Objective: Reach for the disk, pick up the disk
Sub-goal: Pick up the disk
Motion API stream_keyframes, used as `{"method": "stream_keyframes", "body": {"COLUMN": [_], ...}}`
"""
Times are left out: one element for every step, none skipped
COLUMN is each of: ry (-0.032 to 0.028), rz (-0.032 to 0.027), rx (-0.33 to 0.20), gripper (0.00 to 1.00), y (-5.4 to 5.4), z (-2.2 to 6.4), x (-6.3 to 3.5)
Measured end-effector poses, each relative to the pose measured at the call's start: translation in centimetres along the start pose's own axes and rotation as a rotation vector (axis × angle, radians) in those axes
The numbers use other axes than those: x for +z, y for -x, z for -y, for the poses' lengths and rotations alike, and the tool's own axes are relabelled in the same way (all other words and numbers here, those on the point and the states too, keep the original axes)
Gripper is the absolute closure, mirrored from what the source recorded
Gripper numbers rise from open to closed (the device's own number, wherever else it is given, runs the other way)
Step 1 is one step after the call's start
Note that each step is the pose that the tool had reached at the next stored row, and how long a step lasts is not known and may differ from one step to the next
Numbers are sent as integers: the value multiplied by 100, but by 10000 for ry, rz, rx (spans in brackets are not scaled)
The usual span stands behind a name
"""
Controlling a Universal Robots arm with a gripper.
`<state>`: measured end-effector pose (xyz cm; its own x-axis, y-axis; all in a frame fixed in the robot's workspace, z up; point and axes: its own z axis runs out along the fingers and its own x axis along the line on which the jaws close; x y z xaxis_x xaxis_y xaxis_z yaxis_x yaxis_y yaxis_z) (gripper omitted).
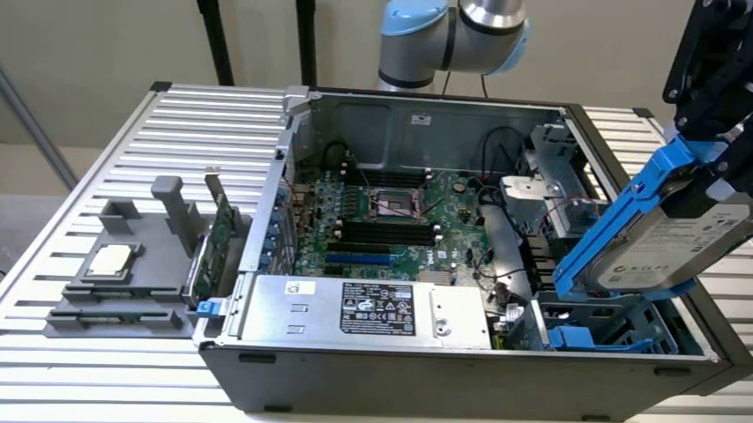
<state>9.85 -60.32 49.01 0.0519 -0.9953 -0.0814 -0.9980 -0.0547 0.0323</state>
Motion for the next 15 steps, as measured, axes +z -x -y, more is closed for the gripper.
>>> {"method": "stream_keyframes", "body": {"ry": [-2, -4, -6, -8, -9, -9, -9, -9, -9, -9, -9, -9, -9, -9, -9], "rz": [6, 8, 10, 12, 11, 10, 12, 15, 14, 15, 15, 14, 14, 14, 14], "rx": [19, 45, 74, 97, 107, 108, 108, 108, 108, 108, 108, 108, 108, 108, 108], "gripper": [67, 67, 67, 67, 67, 67, 67, 67, 67, 67, 67, 67, 67, 67, 67], "y": [-11, -20, -27, -33, -35, -39, -41, -41, -41, -41, -41, -41, -41, -41, -41], "z": [4, 11, 18, 29, 51, 77, 90, 90, 90, 90, 90, 90, 90, 90, 90], "x": [17, 34, 51, 66, 71, 73, 74, 74, 74, 75, 75, 74, 74, 74, 74]}}
